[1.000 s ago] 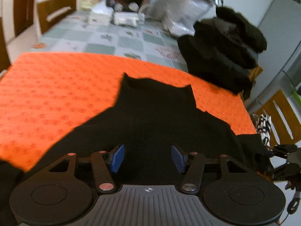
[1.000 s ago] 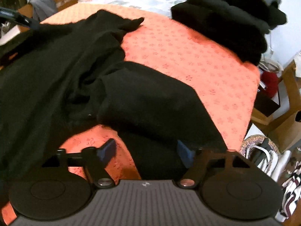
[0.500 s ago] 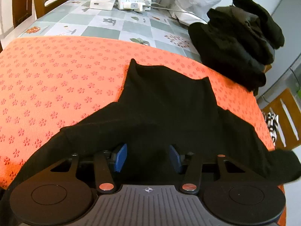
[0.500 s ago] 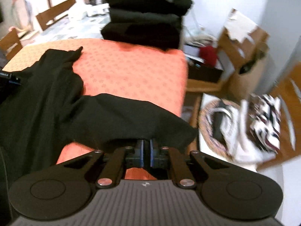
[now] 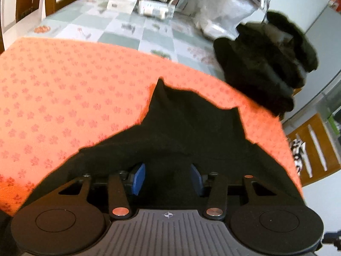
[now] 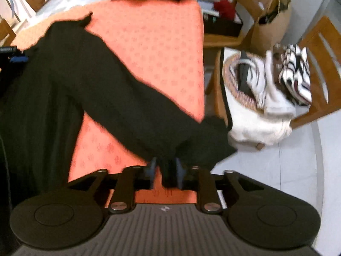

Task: Fold clothes

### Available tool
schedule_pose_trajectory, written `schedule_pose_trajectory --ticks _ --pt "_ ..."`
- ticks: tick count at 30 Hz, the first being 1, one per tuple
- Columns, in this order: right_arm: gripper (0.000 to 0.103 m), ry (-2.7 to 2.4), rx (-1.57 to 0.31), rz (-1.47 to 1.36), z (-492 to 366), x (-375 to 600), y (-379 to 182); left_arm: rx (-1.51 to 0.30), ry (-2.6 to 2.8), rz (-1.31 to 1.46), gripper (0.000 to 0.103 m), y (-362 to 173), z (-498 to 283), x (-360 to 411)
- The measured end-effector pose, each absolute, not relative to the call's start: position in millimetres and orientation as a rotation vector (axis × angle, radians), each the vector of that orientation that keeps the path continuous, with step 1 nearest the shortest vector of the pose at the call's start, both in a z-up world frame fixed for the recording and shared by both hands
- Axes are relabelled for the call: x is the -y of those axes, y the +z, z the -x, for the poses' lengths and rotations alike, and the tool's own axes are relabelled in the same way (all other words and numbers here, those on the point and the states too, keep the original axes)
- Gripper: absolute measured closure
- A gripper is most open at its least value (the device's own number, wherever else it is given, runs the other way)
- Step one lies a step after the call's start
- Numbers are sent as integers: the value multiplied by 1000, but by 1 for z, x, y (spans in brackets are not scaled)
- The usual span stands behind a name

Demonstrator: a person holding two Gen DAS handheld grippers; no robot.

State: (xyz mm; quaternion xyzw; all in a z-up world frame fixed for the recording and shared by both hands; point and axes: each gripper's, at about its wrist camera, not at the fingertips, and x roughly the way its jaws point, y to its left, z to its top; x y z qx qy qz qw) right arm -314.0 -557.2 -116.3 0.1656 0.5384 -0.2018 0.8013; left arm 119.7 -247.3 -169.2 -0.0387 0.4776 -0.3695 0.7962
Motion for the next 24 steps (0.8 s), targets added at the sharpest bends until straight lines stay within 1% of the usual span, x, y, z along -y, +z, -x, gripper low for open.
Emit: schedule_pose_trajectory --ticks 1,2,4,9,15,20,24 --pt "65 -429 -1130 -346 309 559 -110 -1012 -794 88 52 -164 -119 243" --pt "63 -420 -1105 -341 304 562 -105 -996 -792 94 52 -159 -119 237" --pt "54 -390 -1043 -338 291 565 -94 -968 -775 101 51 -149 -121 224" --pt "54 -309 -939 -367 249 572 -88 -932 -670 96 51 -137 -141 194" --pt "54 -241 -899 -352 185 574 -100 -964 -605 107 52 -144 -168 181" --pt "54 -182 -907 -311 140 567 -110 -1002 -681 -54 52 -156 -149 206" --pt "54 -142 -920 -299 121 561 -116 -1035 -699 -129 53 -168 -128 216"
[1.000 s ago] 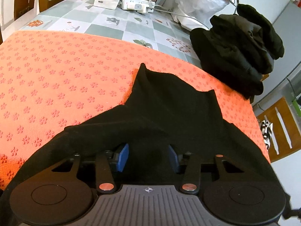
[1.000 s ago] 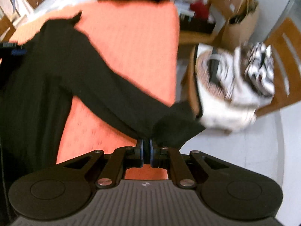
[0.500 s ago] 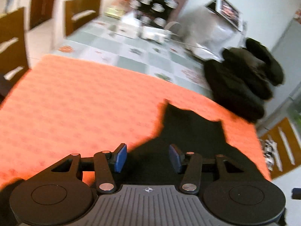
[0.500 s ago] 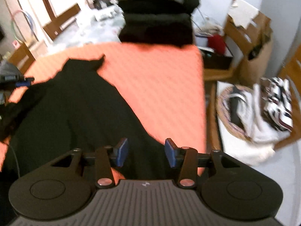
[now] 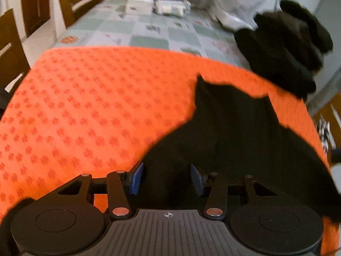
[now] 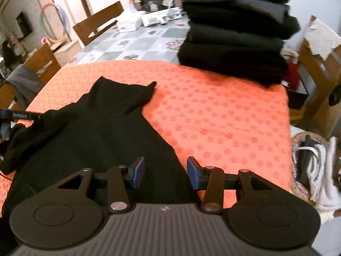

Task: Fold clothes

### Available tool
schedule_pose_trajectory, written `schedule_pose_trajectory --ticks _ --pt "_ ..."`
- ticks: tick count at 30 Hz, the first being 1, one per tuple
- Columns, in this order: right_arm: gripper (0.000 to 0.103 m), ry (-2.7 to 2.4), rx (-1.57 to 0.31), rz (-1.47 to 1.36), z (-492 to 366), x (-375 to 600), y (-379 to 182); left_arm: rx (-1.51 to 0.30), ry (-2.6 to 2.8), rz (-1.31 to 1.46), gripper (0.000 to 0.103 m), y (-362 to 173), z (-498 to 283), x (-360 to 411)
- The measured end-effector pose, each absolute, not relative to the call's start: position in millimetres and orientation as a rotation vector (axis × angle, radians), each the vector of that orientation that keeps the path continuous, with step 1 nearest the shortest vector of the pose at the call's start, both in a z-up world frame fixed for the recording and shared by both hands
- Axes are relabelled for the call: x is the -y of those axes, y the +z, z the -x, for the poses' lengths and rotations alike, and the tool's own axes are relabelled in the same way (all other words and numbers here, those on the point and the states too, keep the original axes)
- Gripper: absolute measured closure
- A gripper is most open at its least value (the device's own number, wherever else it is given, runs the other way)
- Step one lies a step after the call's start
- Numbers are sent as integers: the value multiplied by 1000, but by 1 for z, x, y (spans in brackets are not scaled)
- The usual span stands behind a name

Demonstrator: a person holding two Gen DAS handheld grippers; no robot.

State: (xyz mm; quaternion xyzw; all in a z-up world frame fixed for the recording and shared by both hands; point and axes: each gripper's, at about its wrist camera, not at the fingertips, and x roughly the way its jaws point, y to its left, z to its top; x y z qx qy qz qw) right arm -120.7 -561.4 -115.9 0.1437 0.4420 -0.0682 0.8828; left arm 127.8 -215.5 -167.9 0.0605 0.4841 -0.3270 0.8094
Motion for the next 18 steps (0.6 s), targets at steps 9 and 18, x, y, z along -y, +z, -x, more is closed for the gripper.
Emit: schedule_pose_trajectory --ticks 9,18 --pt "53 -131 -947 -307 115 561 -126 -912 -757 -133 51 -149 -100 216" --pt "53 -171 -850 -460 110 580 -130 -997 -568 267 52 -162 -159 179"
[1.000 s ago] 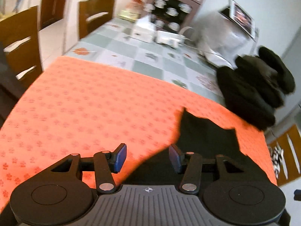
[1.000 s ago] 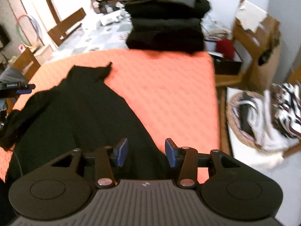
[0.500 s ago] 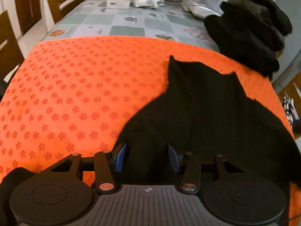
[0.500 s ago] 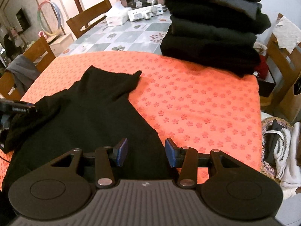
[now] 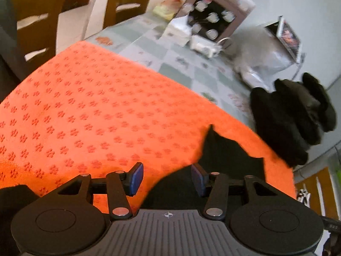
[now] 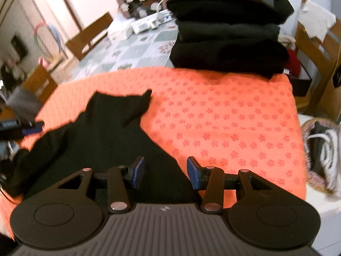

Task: Fold clothes

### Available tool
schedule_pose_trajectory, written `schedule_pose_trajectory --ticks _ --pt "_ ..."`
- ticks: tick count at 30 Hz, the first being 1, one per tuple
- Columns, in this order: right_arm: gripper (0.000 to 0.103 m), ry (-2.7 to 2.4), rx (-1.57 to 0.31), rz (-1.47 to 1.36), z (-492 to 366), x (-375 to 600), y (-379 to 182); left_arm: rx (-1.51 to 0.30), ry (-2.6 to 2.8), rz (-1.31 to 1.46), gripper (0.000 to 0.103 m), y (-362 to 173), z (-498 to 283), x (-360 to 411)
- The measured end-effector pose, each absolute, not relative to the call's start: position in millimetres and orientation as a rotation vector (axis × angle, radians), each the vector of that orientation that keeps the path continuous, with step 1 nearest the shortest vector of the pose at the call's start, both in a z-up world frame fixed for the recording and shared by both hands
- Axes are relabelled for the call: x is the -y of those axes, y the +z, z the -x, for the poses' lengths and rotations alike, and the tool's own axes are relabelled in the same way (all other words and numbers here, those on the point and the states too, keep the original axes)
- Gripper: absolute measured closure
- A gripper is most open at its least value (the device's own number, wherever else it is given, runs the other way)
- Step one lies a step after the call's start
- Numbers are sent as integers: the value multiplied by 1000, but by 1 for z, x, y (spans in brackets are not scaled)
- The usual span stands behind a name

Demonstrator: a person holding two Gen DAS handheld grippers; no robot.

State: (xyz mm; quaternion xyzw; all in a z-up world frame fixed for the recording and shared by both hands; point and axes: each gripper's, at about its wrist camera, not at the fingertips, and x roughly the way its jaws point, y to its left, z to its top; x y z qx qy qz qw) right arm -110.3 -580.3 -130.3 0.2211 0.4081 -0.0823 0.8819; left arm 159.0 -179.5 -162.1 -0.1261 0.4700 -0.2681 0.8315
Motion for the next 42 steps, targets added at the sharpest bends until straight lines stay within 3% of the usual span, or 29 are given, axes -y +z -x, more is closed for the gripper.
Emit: schedule_pose_trajectory --ticks 8,9,10,11,12,16,21,24,27,28,32,33,35,42 --pt "54 -90 -905 -572 71 589 -175 -1106 -648 164 54 -184 -166 207" --pt "57 -81 -917 -569 68 587 -179 -1103 -647 150 62 -183 -166 208" --pt "72 -73 -920 -566 66 586 -181 -1101 -646 135 73 -182 -166 209" --pt "83 -71 -923 -562 65 585 -180 -1099 -645 120 95 -181 -166 210" --pt "95 -76 -925 -548 64 585 -178 -1097 -644 106 95 -180 -166 211" --pt "95 -126 -883 -416 55 590 -156 -1006 -636 -20 96 -165 -180 227" --pt "95 -130 -950 -297 35 593 -170 -1007 -637 -190 95 -178 -194 253" --pt "91 -144 -962 -271 34 592 -179 -1011 -633 -191 92 -179 -194 251" --pt "70 -171 -953 -239 38 592 -173 -985 -639 -142 85 -172 -192 241" --pt "69 -180 -946 -224 40 591 -169 -956 -648 -105 84 -165 -191 237" --pt "61 -187 -888 -202 44 589 -144 -884 -689 28 55 -142 -190 230" --pt "56 -184 -874 -203 44 588 -139 -889 -703 44 53 -141 -192 233" --pt "49 -153 -855 -235 36 588 -132 -908 -729 52 52 -144 -195 244" --pt "47 -53 -871 -382 -22 582 -149 -962 -786 0 51 -172 -203 296"
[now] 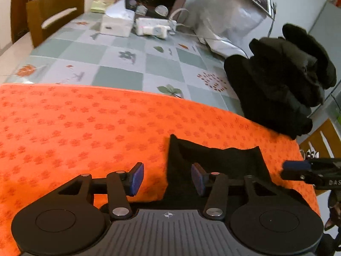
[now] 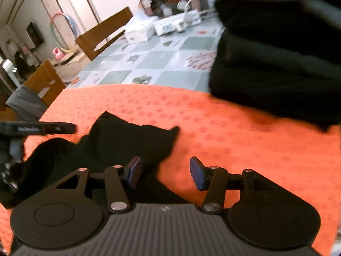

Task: Fold clothes

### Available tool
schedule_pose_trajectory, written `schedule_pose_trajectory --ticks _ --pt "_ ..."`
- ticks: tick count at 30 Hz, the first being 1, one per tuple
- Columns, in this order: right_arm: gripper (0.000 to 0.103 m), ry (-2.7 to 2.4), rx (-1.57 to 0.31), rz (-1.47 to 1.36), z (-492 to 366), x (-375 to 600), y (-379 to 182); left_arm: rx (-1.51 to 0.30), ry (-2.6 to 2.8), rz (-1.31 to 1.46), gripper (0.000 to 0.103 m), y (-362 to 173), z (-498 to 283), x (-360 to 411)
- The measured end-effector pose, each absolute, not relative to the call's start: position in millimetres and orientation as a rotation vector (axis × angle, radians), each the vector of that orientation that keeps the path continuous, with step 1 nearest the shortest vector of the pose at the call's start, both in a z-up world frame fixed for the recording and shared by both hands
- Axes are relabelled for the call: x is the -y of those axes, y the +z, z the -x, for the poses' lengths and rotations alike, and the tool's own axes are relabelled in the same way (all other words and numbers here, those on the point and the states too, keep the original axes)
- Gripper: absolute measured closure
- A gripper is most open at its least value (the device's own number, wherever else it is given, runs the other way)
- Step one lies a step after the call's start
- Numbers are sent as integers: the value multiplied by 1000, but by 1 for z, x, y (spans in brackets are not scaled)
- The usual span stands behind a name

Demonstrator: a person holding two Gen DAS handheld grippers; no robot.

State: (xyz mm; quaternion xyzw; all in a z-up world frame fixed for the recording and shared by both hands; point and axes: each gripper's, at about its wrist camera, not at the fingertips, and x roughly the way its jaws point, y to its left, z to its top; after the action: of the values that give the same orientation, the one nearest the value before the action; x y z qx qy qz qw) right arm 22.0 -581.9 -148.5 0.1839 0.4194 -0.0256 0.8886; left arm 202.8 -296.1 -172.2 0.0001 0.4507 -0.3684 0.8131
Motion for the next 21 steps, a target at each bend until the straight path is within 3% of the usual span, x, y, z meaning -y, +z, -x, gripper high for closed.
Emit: schedule_pose_trajectory --ticks 8,9,10,11,14,21 --pt "48 -52 -900 -432 -69 585 -175 -978 -787 -13 53 -188 -218 328" --pt "51 -50 -910 -435 -72 585 -178 -969 -785 -10 59 -188 -219 329" --pt "62 -52 -917 -432 -74 584 -180 -964 -795 -15 73 -189 -219 330" --pt "68 -56 -924 -429 -76 584 -183 -977 -817 -13 96 -191 -220 331" --pt "95 -63 -915 -408 -77 581 -184 -929 -823 19 98 -188 -219 327" --pt "97 -100 -872 -311 -88 580 -178 -899 -786 -34 98 -190 -227 336"
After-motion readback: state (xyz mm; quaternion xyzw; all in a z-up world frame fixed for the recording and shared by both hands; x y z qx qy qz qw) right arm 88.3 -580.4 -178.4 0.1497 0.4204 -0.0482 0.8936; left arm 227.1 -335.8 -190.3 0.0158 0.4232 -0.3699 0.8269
